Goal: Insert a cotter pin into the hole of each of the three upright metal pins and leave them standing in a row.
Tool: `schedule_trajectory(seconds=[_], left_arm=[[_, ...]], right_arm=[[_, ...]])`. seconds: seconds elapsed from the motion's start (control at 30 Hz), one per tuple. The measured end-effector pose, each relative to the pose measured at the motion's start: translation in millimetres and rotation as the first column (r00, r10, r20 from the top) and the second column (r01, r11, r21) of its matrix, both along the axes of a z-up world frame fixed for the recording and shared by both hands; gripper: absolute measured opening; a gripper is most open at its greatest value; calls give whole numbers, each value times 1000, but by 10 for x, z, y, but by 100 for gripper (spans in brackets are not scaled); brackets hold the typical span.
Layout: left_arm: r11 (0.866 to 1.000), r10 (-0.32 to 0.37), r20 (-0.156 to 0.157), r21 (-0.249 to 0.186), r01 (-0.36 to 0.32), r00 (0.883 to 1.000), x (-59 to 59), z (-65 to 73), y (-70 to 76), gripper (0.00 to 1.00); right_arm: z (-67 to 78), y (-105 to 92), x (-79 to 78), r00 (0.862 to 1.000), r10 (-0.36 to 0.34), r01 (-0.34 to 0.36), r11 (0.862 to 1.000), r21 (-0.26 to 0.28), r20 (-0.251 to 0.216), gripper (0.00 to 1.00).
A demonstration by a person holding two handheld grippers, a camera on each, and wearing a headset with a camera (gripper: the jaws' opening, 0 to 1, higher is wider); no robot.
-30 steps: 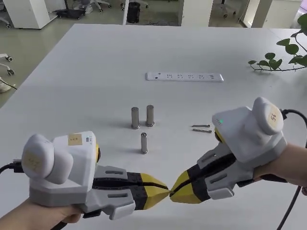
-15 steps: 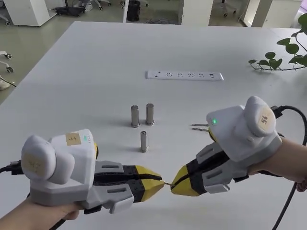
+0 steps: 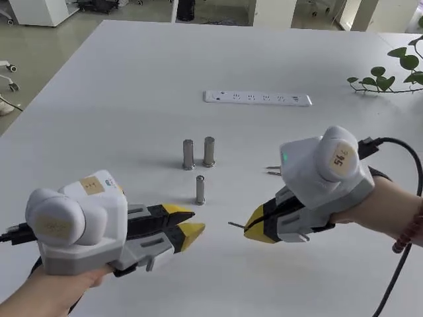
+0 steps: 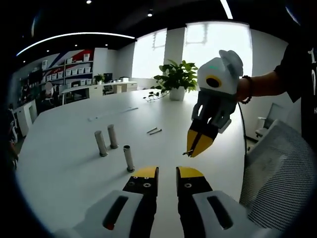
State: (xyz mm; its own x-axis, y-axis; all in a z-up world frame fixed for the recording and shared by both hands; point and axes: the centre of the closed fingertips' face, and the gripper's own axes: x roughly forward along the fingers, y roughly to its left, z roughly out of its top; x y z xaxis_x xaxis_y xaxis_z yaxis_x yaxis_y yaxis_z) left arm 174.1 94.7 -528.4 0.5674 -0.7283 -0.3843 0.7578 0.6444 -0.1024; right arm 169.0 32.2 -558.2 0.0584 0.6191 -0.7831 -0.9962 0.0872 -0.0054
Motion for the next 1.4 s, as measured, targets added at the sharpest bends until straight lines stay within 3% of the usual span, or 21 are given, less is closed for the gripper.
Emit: schedule_trajectory(seconds=[0.33,0.4,0.6,0.7,1.03,1.13,1.4], left_arm=[[993,112,7,41,-112,994,263,-98,94,17],[991,128,5,45,-128,992,312,-116,95,18],[978,183,4,100,-182,983,493,-245,135,19],[971,216,8,99,-216,976,572,-268,132,19],[957,254,7,143,-252,967,742,-408,86,18],[956,258,0,143,-255,966,778,-441,86,18],[958,249,0,145,-247,968,845,-490,23,18]], right_arm=[[-48,24,267,996,-83,83,995,-45,15,0],[-51,43,306,994,-107,107,993,-44,-1,0],[-63,86,405,991,-136,135,988,-71,-10,0],[-74,103,470,989,-145,144,986,-88,-10,0],[-98,166,618,988,-154,150,980,-127,-21,0],[-108,159,713,988,-154,150,979,-140,-20,0],[-128,156,742,988,-152,146,977,-155,-23,0]])
